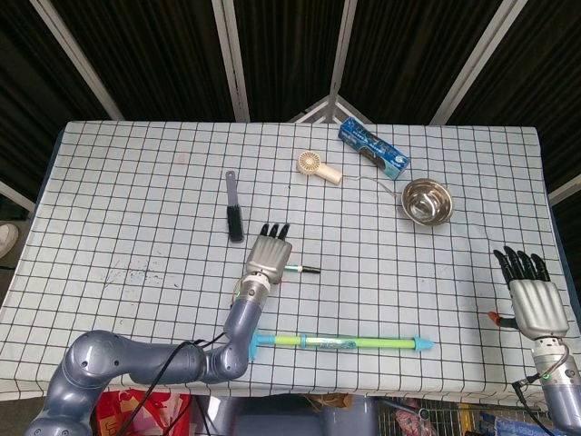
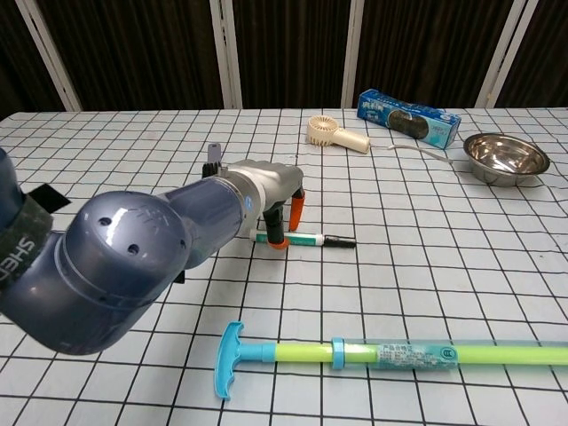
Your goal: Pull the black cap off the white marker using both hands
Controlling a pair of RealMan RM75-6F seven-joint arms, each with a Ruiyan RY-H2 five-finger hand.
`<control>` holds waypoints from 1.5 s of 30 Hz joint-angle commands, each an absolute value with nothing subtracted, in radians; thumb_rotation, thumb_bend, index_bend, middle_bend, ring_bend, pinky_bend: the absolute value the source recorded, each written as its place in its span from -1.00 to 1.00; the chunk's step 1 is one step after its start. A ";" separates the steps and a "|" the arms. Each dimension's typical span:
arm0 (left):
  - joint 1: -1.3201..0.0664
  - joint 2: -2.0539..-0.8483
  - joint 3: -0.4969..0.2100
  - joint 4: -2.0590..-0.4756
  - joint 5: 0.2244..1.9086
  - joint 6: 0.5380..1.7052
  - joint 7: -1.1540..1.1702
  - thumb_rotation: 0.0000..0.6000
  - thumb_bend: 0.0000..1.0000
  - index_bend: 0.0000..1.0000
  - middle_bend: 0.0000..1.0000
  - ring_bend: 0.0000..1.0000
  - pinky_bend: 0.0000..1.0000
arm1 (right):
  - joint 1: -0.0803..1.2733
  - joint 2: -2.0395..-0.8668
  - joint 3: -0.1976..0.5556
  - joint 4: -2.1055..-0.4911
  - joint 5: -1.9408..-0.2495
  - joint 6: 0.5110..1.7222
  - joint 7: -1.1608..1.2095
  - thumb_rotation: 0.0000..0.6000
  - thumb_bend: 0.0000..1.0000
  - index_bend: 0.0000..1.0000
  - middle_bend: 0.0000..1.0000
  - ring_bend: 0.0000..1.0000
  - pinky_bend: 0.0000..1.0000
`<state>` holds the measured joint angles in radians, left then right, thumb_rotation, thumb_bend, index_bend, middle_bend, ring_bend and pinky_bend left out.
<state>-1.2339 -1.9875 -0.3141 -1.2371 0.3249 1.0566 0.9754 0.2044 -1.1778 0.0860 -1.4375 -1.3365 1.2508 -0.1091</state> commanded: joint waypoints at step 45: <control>-1.150 -1.977 -0.356 -1.280 0.430 1.076 0.905 1.00 0.12 0.15 -0.87 -1.00 -1.00 | 0.212 -1.188 0.083 -1.442 -1.345 1.250 -0.137 1.00 -0.70 -0.91 -0.90 -1.00 -1.00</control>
